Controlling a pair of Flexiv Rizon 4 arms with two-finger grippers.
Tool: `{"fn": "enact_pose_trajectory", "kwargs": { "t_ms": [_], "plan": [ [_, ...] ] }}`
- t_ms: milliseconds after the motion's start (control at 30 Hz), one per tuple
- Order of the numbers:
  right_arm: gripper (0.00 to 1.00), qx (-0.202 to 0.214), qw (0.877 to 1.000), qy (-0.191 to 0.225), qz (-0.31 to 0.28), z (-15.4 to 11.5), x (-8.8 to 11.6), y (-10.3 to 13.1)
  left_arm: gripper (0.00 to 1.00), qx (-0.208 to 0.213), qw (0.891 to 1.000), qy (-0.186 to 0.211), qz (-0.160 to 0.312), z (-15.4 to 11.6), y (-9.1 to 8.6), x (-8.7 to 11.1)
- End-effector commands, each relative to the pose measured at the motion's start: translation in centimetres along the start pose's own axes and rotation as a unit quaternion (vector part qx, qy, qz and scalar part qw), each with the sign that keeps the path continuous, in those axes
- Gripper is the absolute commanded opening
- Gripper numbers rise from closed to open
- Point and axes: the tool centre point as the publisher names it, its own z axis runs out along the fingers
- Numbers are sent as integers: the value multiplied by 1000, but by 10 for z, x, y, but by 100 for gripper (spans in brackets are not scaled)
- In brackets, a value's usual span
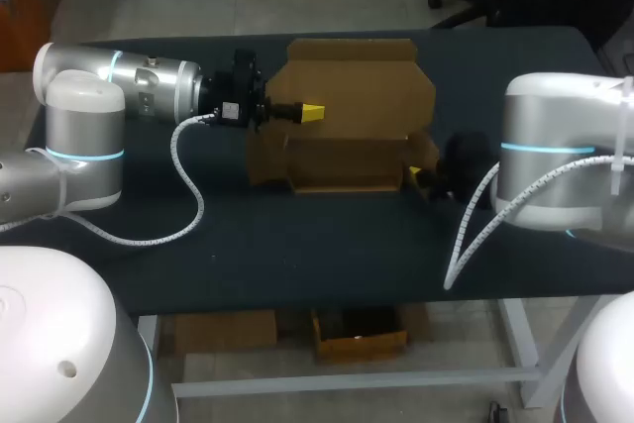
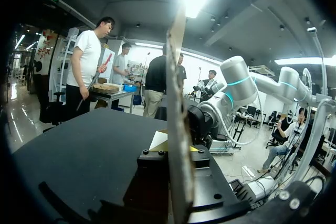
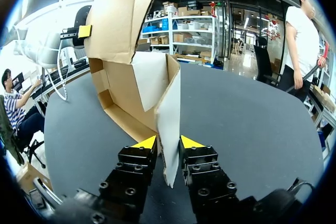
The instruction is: Assemble the packaging by folding the flat box into shape, placing the metal phone stand inside, and closing the box properly
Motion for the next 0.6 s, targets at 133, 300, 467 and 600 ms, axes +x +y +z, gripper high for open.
{"fn": "enact_pose_trajectory", "kwargs": {
  "t_ms": [133,300,467,600],
  "plan": [
    [24,1,1000,-7,-1,7,11,0,0,0,1000,0,0,0,4,0],
    [25,3,1000,-8,-1,7,18,0,0,0,1000,0,0,0,4,0],
    [26,3,1000,-12,0,7,26,0,0,0,1000,0,0,0,4,0],
    [27,4,1000,-17,3,7,30,0,0,0,1000,0,0,0,4,0]
  ]
}}
